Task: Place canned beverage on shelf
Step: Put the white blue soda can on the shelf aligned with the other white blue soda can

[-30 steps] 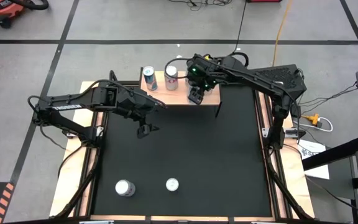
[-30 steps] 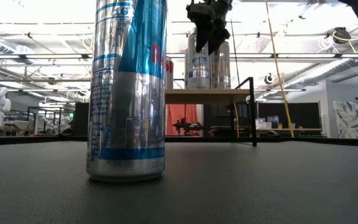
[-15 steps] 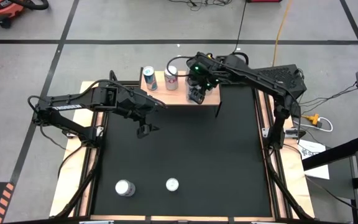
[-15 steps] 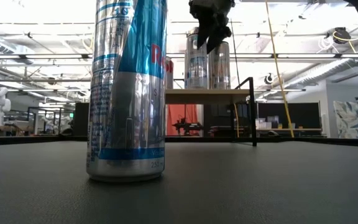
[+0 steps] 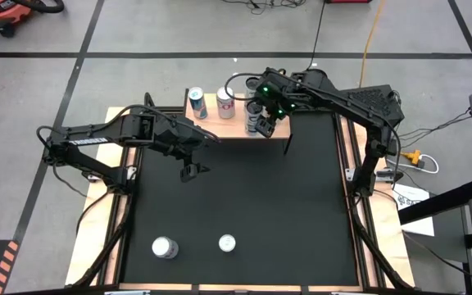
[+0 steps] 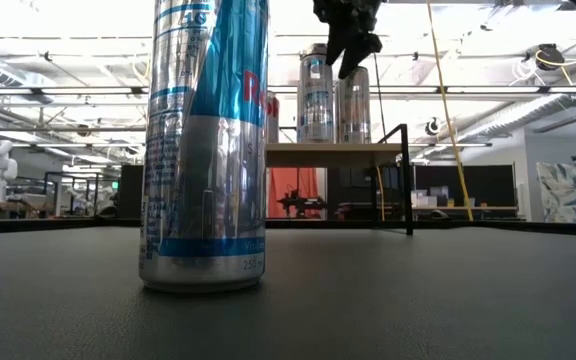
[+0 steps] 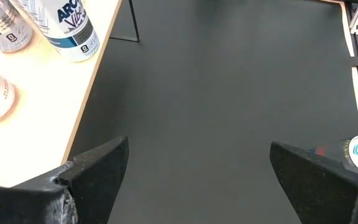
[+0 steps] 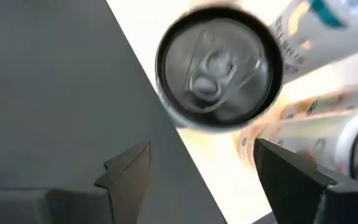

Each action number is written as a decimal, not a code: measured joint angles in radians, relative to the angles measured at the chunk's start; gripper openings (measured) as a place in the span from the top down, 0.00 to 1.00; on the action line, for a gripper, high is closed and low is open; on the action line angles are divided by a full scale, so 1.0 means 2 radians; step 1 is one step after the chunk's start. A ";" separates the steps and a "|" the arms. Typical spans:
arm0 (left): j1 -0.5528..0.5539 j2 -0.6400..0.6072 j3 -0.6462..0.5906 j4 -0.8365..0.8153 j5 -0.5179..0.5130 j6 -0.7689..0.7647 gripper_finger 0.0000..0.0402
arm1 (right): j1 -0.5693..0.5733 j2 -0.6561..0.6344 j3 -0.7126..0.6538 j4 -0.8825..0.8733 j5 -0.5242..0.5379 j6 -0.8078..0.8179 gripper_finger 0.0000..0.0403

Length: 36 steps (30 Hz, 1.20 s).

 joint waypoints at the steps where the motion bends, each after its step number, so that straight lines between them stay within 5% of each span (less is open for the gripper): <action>1: 0.000 0.000 0.000 0.000 0.000 0.000 0.02 | 0.001 0.000 0.000 -0.005 -0.006 0.005 0.34; 11: 0.000 0.000 0.000 0.000 0.000 0.000 0.02 | 0.009 -0.001 0.000 -0.021 -0.091 0.039 0.34; 36: 0.000 0.000 0.000 0.000 0.000 -0.001 0.02 | 0.011 -0.001 0.000 0.041 -0.091 0.051 0.65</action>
